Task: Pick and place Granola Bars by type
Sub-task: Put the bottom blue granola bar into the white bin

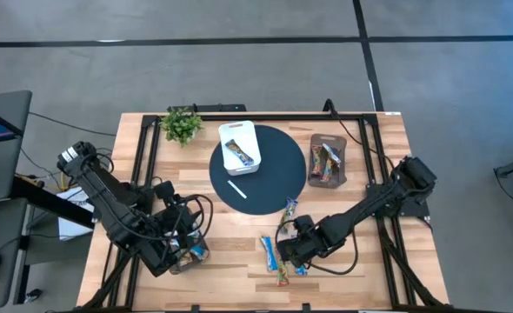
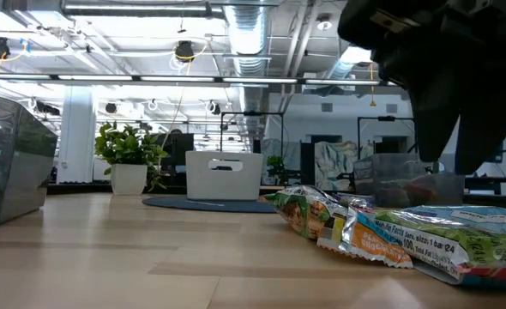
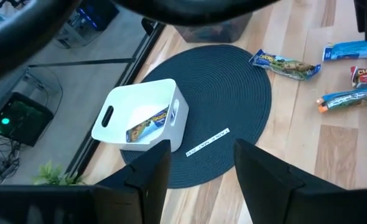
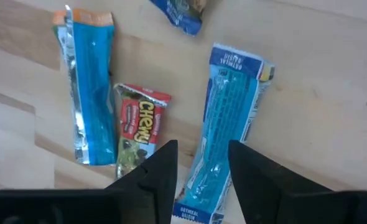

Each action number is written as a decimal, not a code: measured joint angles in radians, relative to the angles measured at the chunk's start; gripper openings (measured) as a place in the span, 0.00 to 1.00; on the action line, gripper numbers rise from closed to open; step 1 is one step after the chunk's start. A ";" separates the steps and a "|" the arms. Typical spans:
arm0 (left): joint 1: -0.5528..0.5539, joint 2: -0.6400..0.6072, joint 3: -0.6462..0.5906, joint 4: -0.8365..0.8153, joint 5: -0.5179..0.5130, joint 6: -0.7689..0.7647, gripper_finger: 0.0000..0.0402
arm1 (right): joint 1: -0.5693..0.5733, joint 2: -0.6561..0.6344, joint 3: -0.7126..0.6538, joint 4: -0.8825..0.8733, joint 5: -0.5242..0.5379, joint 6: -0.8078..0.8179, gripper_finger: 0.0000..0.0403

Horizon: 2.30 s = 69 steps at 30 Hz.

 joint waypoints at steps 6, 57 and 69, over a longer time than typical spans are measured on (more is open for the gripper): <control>0.000 0.000 0.000 0.031 0.000 0.003 0.43 | 0.006 0.002 0.000 -0.004 0.010 -0.045 0.36; 0.000 0.000 0.000 0.083 -0.001 0.048 0.43 | -0.009 0.142 0.002 -0.028 -0.120 -0.029 0.54; 0.000 0.000 0.000 0.083 -0.001 0.047 0.43 | -0.007 0.147 0.034 -0.064 -0.090 -0.109 0.18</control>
